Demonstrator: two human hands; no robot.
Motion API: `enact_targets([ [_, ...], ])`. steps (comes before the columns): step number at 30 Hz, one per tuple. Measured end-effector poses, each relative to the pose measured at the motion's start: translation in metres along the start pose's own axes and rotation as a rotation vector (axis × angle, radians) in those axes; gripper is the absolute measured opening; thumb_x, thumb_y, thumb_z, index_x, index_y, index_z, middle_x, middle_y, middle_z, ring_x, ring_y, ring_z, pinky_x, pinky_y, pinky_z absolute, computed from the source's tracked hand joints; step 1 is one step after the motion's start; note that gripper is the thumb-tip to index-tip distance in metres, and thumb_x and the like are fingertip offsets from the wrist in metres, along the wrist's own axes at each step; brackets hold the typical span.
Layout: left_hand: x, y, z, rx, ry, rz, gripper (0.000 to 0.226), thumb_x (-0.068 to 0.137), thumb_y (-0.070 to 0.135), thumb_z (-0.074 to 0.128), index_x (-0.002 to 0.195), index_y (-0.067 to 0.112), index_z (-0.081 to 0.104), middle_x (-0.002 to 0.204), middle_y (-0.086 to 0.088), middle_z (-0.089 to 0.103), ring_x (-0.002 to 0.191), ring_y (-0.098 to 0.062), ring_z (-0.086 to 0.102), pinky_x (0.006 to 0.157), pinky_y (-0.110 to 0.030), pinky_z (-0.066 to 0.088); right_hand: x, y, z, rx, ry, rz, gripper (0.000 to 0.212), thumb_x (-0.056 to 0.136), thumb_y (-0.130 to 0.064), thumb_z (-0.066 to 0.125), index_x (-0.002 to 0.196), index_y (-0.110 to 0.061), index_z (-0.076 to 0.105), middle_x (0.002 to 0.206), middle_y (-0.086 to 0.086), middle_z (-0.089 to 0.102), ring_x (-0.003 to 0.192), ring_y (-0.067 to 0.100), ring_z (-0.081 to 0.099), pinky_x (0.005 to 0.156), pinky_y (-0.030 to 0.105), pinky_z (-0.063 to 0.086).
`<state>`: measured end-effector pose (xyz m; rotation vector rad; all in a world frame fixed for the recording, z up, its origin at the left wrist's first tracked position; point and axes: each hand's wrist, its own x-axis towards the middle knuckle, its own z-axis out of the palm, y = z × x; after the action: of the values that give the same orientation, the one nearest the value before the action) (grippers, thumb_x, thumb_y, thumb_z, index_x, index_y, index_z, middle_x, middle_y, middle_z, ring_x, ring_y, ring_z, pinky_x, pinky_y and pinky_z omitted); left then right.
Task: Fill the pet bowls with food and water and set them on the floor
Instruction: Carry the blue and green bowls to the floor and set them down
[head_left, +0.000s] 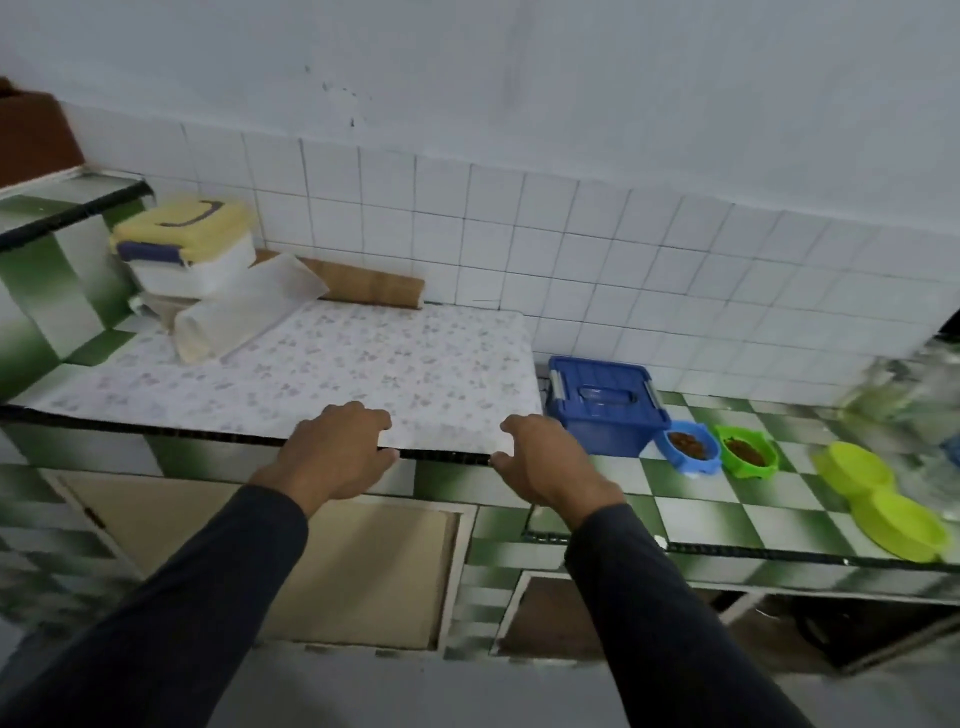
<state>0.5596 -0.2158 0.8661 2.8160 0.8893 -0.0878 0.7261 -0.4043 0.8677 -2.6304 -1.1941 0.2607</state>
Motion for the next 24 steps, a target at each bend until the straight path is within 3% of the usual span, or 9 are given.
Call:
enact_targets([
  [12, 0.044, 0.184, 0.051, 0.025, -0.087, 0.267, 0.043, 0.1, 0.048, 0.055, 0.136, 0.026, 0.06, 0.132, -0.003, 0.06, 0.114, -0.025, 0.059, 0.093, -0.041, 0.053, -0.072, 0.177, -0.022, 0.054, 0.071, 0.313, 0.04, 0.091, -0.032, 0.061, 0.127, -0.015, 0.06, 0.129, 0.01, 0.064, 0.117, 0.031, 0.06, 0.095, 0.04, 0.052],
  [16, 0.058, 0.234, 0.066, 0.02, -0.141, 0.344, 0.053, 0.1, 0.051, 0.056, 0.148, 0.029, 0.052, 0.144, -0.002, 0.056, 0.125, -0.025, 0.057, 0.102, -0.042, 0.051, -0.094, 0.226, -0.024, 0.047, 0.077, 0.422, 0.04, 0.089, -0.034, 0.06, 0.125, -0.015, 0.061, 0.124, 0.011, 0.066, 0.115, 0.032, 0.06, 0.094, 0.041, 0.052],
  [24, 0.105, 0.327, 0.091, 0.107, -0.194, 0.513, 0.056, 0.099, 0.053, 0.055, 0.149, 0.029, 0.049, 0.144, -0.004, 0.053, 0.13, -0.028, 0.053, 0.105, -0.044, 0.049, -0.115, 0.309, -0.028, 0.094, 0.093, 0.609, 0.039, 0.088, -0.034, 0.06, 0.122, -0.016, 0.063, 0.122, 0.011, 0.066, 0.114, 0.031, 0.061, 0.092, 0.039, 0.053],
])
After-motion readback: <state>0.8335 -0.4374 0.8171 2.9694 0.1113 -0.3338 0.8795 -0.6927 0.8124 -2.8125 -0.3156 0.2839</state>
